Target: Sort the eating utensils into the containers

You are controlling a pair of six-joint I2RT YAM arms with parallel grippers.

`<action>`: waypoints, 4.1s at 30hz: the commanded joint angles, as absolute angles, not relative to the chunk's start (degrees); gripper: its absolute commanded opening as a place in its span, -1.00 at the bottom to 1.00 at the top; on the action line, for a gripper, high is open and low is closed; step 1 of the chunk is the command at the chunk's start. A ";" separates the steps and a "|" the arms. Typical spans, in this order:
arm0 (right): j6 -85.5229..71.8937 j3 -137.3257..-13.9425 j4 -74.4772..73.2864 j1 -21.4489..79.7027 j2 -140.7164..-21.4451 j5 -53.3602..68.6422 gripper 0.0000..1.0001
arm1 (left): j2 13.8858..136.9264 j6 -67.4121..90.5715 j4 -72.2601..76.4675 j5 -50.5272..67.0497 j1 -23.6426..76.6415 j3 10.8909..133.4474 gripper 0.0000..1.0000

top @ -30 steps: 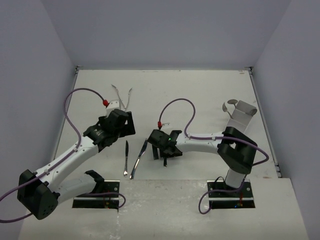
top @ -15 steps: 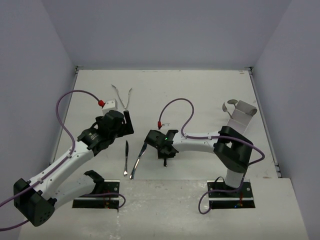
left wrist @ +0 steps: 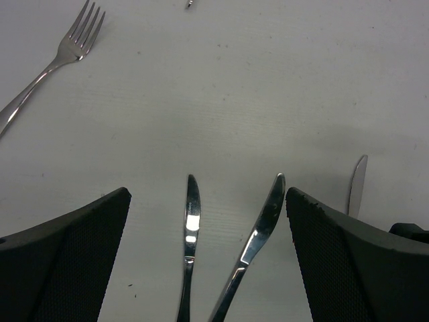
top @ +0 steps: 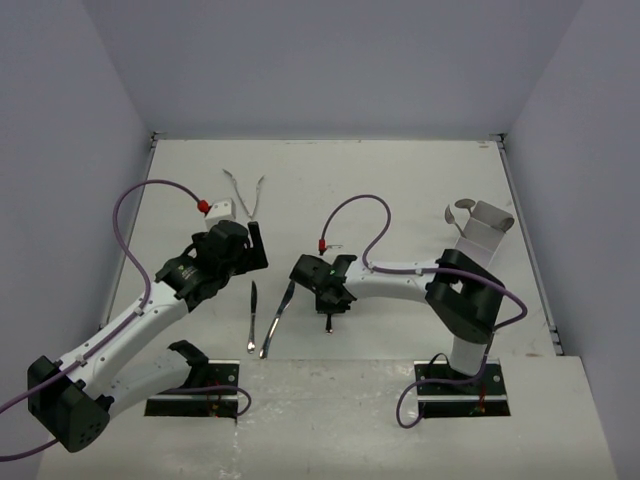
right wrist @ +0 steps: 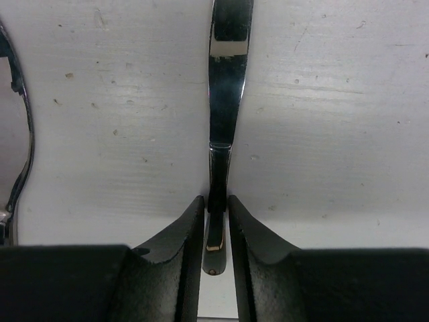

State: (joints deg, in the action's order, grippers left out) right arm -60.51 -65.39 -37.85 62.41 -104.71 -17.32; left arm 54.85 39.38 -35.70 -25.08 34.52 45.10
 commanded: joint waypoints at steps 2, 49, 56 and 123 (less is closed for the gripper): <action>-62.58 -62.23 -39.73 59.94 -110.39 -18.90 -0.56 | 54.58 38.23 -35.59 -25.93 34.19 47.28 1.00; 10.28 -26.28 22.33 -12.45 -45.00 28.27 -1.00 | 66.00 33.22 -23.47 -24.08 34.19 53.70 1.00; 14.85 -22.59 23.38 -16.96 -44.82 38.23 -1.00 | 70.31 30.94 -18.99 -21.62 34.28 55.45 1.00; -9.48 -55.63 -8.87 19.92 -56.58 -11.89 0.98 | 67.94 29.09 -39.35 -8.35 38.04 52.57 1.00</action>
